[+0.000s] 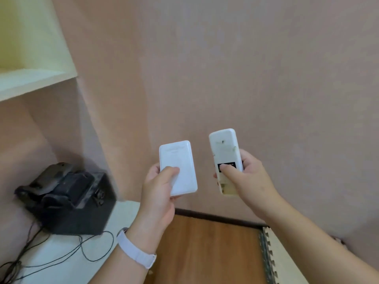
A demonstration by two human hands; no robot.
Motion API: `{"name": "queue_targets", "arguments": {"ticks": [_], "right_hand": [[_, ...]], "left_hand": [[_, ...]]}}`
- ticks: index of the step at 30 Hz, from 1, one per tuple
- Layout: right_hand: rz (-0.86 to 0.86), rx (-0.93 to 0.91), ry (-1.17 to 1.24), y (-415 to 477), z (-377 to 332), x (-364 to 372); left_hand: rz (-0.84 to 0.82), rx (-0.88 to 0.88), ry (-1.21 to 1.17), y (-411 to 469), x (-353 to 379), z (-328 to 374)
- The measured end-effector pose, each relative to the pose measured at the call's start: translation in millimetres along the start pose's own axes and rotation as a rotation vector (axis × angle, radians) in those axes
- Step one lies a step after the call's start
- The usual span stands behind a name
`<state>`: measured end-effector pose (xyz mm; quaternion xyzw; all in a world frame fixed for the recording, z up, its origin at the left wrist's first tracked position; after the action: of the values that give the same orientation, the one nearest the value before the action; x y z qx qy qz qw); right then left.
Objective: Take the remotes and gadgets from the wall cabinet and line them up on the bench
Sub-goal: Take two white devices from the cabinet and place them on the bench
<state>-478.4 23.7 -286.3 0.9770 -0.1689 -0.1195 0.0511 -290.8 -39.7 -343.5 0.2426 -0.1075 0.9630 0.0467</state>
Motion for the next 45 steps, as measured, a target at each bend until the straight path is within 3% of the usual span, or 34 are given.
{"name": "queue_targets", "arguments": {"ticks": [10,18,30,40,45], "right_hand": [[0.420,0.152,0.023,-125,63,-258],[0.707,0.205,-0.051,-270,82,-413],[1.148,0.271,0.010,-459,90,-530],[1.441,0.435,-0.027,-552,120,-607],[1.490,0.581,-0.070,-563,143,-659]], "left_hand": [[-0.334,-0.120,0.118,-91,219,-133],[-0.623,-0.243,0.208,-214,355,-239],[-1.105,-0.399,0.374,-381,494,-350],[-1.300,-0.619,0.413,-474,578,-453],[-1.327,-0.750,0.373,-490,637,-504]]}}
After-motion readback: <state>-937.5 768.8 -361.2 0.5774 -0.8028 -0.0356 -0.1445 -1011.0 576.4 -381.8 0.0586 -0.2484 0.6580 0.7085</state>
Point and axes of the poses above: each hand's wrist, its own y-axis towards the middle knuckle, its own x-axis out of the palm, z = x × y, the point moved 9 cm from there along y, towards the middle knuckle, and after that the axes turned 2 degrees about -z, right-handed, at the moved point
